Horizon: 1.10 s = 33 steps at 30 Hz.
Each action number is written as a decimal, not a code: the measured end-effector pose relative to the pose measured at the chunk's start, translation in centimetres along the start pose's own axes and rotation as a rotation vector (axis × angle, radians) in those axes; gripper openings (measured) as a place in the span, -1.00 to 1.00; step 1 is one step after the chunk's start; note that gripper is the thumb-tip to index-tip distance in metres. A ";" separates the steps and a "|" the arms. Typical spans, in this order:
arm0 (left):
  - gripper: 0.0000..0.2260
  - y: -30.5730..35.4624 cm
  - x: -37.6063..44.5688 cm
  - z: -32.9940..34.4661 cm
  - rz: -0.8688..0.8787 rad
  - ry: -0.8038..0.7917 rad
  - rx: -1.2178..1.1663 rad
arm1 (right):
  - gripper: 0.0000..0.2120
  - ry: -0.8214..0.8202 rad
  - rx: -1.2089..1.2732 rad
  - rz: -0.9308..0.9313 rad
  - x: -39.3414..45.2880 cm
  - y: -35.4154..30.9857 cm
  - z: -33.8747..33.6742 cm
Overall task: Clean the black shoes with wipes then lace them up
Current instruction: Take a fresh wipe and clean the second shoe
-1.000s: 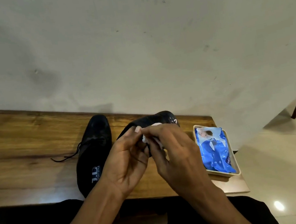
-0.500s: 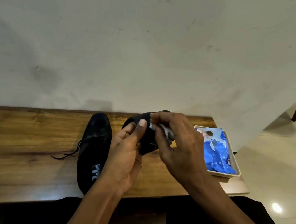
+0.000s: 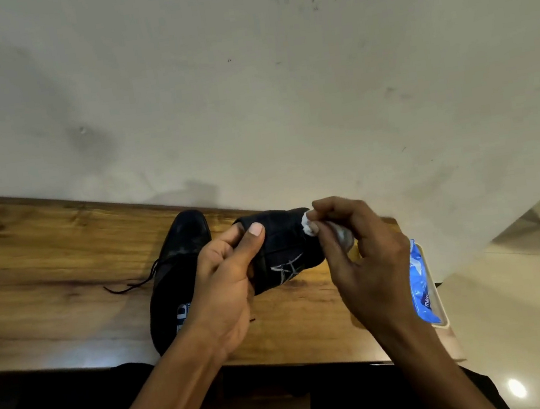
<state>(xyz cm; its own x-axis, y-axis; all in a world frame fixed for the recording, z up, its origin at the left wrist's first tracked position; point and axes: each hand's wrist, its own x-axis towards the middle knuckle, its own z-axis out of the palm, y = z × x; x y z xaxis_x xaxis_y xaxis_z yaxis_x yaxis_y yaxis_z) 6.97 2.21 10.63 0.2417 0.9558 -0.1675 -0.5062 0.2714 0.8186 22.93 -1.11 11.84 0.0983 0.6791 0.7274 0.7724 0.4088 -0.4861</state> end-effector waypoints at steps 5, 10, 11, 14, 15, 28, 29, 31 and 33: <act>-0.48 0.6 0.0 -0.7 0.022 0.057 0.004 | -0.75 -0.124 -0.003 -0.100 -1.4 -0.3 -0.2; -0.42 0.7 -0.1 -0.7 0.033 0.065 0.044 | -0.74 -0.102 0.033 -0.017 -0.3 -0.5 0.0; -0.47 0.7 -0.2 -0.6 0.028 0.061 0.057 | -0.73 -0.108 0.045 0.027 0.2 -0.6 0.1; -0.58 0.6 -0.3 -0.5 0.026 0.042 0.117 | -0.73 -0.170 0.045 0.175 1.9 -0.7 0.0; -0.59 0.5 -0.4 -0.5 0.030 0.034 0.134 | -0.74 -0.214 0.039 0.228 2.5 -0.4 0.0; -0.57 -0.8 -0.1 -0.1 0.035 0.036 0.105 | -0.80 -0.248 -0.044 0.219 1.7 -1.2 -1.6; -0.61 -0.7 -0.2 0.0 0.030 0.029 0.066 | -0.79 -0.219 -0.054 0.166 1.2 -1.7 -1.8; -0.68 -0.4 -0.3 0.1 0.005 -0.003 -0.030 | -0.78 -0.162 -0.076 0.064 0.6 -2.0 -1.9; -0.68 -0.2 -0.5 0.4 -0.024 -0.020 -0.115 | -0.77 -0.100 -0.107 -0.010 0.1 -2.0 -1.8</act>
<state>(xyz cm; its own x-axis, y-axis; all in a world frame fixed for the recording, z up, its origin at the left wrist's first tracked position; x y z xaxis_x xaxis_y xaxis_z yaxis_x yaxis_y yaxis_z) 7.26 1.67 10.79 0.2706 0.9467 -0.1745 -0.5913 0.3065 0.7459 22.53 -2.97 13.84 0.0313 0.7345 0.6779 0.8363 0.3522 -0.4202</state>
